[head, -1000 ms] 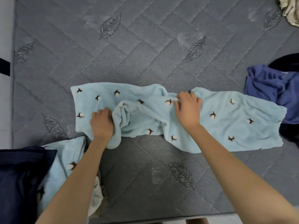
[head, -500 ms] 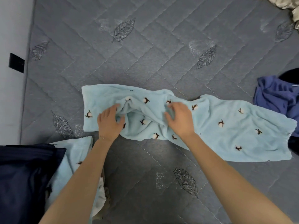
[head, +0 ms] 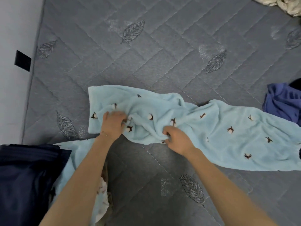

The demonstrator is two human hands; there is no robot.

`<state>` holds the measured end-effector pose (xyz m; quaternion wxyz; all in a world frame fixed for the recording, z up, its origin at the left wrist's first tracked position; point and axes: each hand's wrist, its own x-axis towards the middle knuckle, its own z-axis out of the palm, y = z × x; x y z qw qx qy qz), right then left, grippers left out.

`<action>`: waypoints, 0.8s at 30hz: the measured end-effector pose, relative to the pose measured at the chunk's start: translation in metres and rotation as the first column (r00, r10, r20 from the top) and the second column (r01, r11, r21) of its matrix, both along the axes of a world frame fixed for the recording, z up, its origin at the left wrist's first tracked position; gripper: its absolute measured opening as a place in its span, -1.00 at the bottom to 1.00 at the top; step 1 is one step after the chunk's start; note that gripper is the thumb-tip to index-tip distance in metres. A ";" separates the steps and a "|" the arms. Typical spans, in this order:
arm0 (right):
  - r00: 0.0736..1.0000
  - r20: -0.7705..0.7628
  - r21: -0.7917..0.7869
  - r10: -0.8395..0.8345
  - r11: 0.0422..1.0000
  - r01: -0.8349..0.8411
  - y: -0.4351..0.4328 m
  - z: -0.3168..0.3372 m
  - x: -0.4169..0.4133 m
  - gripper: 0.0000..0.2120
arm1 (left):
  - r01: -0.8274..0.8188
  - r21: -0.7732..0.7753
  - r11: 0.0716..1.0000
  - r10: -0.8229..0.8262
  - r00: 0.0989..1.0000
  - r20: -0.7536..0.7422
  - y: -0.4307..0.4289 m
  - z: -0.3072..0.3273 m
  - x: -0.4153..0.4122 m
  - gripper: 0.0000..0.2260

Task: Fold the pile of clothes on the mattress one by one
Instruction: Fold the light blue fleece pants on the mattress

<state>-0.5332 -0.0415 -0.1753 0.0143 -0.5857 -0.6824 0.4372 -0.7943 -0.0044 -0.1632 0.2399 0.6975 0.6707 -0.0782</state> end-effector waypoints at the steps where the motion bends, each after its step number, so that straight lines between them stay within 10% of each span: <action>1: 0.993 0.086 -0.162 0.084 0.984 -0.069 0.000 0.001 0.001 -0.87 | 0.058 -0.142 0.988 -0.072 0.993 -0.095 -0.001 0.007 -0.002 -0.84; 4: 0.946 0.175 -0.344 0.274 0.917 -0.202 0.008 0.007 -0.005 -0.82 | 0.126 -0.463 0.878 -0.246 0.947 -0.208 0.002 0.020 -0.014 -0.90; 6: 0.991 0.101 -0.195 0.088 0.978 -0.067 0.019 0.015 -0.013 -0.66 | 0.012 -0.513 0.858 -0.072 0.993 -0.097 0.006 0.022 -0.018 -0.78; 9: 0.993 0.048 0.372 -0.108 0.925 0.082 0.041 0.018 -0.014 -0.76 | -0.297 -0.214 0.930 0.336 0.925 0.177 0.015 0.016 -0.013 -0.68; 12: 0.940 0.327 0.351 -0.096 0.936 -0.027 0.064 0.013 -0.002 -0.65 | -0.271 0.269 0.924 0.236 0.959 0.156 0.024 0.003 -0.008 -0.77; 20: 0.837 0.543 0.067 -0.067 0.997 0.037 0.074 0.005 0.021 -0.69 | -0.116 0.145 0.983 0.127 0.989 -0.072 0.056 -0.026 -0.007 -0.63; 24: 0.922 0.278 0.341 -0.269 0.925 0.167 0.075 0.002 0.021 -0.75 | -0.074 0.218 0.973 0.109 0.983 -0.149 0.062 -0.030 -0.012 -0.75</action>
